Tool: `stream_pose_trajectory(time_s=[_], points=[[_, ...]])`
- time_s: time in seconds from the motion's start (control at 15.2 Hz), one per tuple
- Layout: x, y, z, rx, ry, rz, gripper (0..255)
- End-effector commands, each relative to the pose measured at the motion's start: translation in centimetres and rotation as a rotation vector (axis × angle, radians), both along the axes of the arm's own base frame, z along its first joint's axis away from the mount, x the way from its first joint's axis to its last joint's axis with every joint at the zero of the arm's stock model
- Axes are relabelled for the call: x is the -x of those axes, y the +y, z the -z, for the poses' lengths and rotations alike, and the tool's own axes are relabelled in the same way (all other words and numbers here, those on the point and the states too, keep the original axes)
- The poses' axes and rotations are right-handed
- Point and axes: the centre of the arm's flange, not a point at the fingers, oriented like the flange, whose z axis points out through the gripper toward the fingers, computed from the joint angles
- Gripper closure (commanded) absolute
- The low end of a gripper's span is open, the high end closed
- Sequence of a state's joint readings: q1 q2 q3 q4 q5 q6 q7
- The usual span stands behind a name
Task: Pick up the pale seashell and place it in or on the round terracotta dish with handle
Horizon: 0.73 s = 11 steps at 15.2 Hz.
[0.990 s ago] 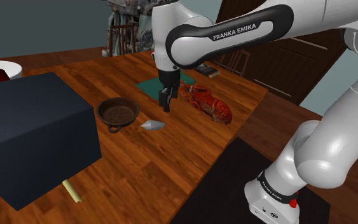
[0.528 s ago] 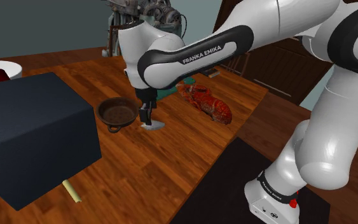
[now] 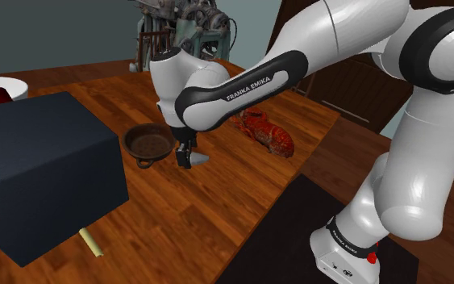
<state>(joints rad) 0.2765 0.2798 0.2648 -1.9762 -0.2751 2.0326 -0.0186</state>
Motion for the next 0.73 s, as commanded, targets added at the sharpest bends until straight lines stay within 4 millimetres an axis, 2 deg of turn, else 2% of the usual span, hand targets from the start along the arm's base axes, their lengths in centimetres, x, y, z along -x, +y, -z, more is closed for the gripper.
stream_pose_trajectory(time_s=[0.0, 0.4, 0.46, 0.66], points=[[0.04, -0.13, 0.42, 0.000, 0.000, 0.000, 0], [0.03, -0.13, 0.41, 0.000, 0.000, 0.000, 0], [0.03, -0.13, 0.41, 0.000, 0.000, 0.000, 255], [0.03, -0.13, 0.41, 0.000, 0.000, 0.000, 255]])
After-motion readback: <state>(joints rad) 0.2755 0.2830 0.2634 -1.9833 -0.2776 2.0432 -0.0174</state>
